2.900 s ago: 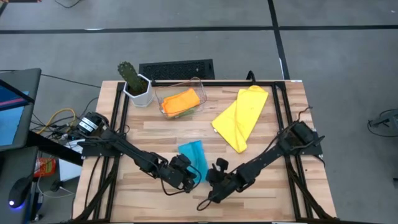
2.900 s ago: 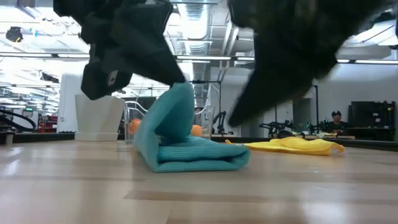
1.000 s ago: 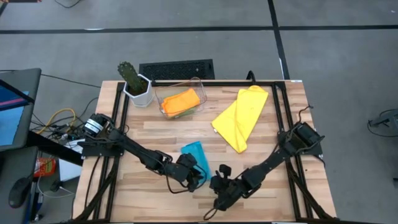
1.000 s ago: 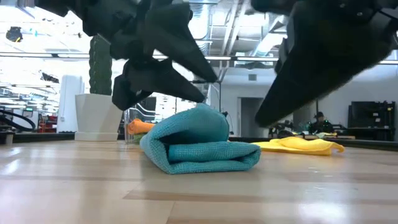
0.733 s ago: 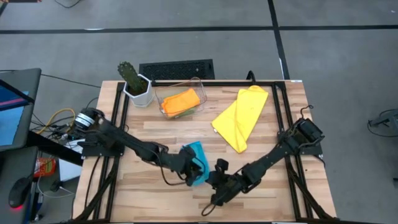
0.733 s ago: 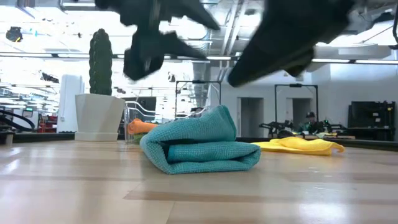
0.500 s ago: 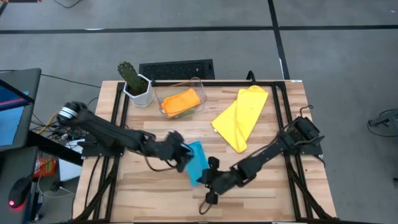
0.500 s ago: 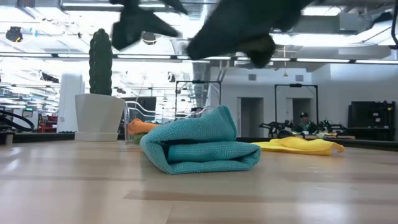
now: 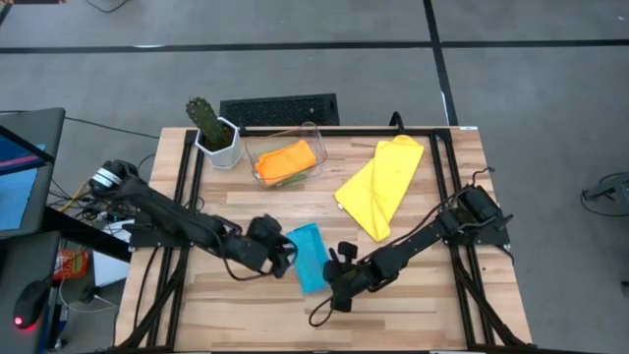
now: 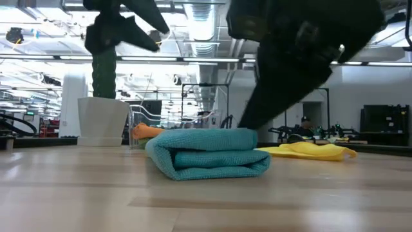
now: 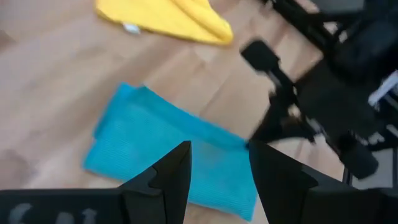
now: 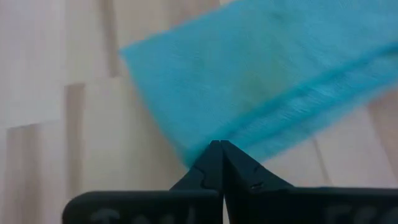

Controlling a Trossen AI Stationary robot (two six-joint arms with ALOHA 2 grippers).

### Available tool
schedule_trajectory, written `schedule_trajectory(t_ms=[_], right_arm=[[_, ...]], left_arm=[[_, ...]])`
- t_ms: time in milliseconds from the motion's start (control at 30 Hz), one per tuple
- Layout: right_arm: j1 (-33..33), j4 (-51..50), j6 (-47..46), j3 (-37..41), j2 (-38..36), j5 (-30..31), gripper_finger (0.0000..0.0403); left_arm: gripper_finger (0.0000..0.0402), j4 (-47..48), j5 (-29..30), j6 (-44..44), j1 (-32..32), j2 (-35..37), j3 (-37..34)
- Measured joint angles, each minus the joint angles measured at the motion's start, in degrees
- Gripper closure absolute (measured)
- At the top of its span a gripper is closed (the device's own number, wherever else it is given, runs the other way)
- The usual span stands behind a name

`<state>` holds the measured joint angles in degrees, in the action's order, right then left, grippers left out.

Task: Fold microfiber towels
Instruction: Fold the blue microfiber cloth

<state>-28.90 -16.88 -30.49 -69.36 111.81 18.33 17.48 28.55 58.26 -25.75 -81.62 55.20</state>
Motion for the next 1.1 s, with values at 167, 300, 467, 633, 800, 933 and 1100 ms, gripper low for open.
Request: schedule_trajectory(t_ms=[167, 300, 467, 633, 800, 933, 1100], right_arm=[[0.4, -5.3, -2.9, 0.1, 0.0, 3.1, 0.0387], [0.1, -5.0, -2.9, 0.1, -0.9, 4.9, 0.0385], [-2.9, 8.1, 0.8, -0.1, -3.3, 7.7, 0.0384], [-3.2, 12.0, -0.1, 0.1, 1.1, 5.8, 0.0388], [-3.1, 7.3, -7.2, 0.1, 5.2, 5.7, 0.0385], [-3.1, 6.8, -10.1, 0.1, 6.4, 6.0, 0.0388], [-3.1, 7.0, -11.0, 0.2, 6.5, 6.0, 0.0383]], left_arm=[[0.0248, -7.3, -4.5, -1.1, -0.5, -8.8, 0.0], [0.0248, -10.5, -7.4, -0.9, -0.5, -13.8, 0.0], [0.0254, -11.7, -7.2, -1.9, -0.5, -15.0, 0.0], [0.0272, -11.8, -6.9, -5.2, 0.7, -15.0, 0.0], [0.0289, -11.9, -7.3, -6.8, 1.7, -15.0, 0.0], [0.0300, -12.4, -8.2, -8.6, 1.7, -15.4, 0.1], [0.0310, -16.1, -8.6, -10.3, 1.7, -18.2, 0.2]])
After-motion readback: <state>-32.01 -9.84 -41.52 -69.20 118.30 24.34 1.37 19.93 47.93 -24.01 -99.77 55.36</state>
